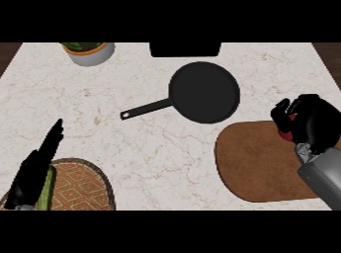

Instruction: Pick the tomato from the cutting board and place it in the pan

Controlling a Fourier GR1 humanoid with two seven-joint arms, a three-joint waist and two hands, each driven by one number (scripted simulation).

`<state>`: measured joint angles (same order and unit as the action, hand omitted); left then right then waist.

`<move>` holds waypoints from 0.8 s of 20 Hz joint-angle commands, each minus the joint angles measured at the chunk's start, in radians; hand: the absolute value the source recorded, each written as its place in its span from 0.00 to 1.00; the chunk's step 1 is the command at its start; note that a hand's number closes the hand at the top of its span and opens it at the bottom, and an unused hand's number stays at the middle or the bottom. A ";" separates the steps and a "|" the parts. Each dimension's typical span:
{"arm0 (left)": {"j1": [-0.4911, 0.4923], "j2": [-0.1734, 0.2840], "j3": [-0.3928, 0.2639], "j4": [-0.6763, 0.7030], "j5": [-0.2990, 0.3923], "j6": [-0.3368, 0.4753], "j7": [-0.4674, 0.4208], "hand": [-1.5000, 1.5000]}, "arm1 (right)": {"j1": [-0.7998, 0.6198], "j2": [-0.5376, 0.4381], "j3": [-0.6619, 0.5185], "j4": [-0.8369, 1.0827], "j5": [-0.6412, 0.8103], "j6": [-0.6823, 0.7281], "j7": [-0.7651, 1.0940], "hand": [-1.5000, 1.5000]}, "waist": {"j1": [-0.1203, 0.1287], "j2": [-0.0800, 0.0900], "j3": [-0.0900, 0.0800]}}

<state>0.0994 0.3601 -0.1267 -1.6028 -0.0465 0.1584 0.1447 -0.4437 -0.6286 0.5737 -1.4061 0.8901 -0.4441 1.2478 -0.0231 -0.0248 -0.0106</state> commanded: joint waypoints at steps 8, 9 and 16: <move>-0.034 -0.009 -0.013 0.000 -0.009 -0.026 -0.013 0.50 | -0.277 0.341 -0.194 0.219 0.228 0.097 0.203 1.00 | 0.057 0.031 0.010; -0.078 -0.029 -0.019 0.011 -0.016 -0.013 0.014 0.50 | -0.304 0.338 -0.243 0.241 0.201 0.075 0.153 1.00 | 0.048 0.032 0.011; -0.071 0.000 0.009 0.014 0.008 -0.059 0.005 0.50 | -0.406 0.452 -0.423 0.564 0.166 -0.091 -0.052 1.00 | 0.068 0.041 0.012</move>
<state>0.0436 0.3557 -0.1275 -1.5991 -0.0434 0.1135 0.1466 -0.7784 -0.2345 0.2387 -1.0013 1.0823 -0.4414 1.1397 0.0385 0.0110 -0.0001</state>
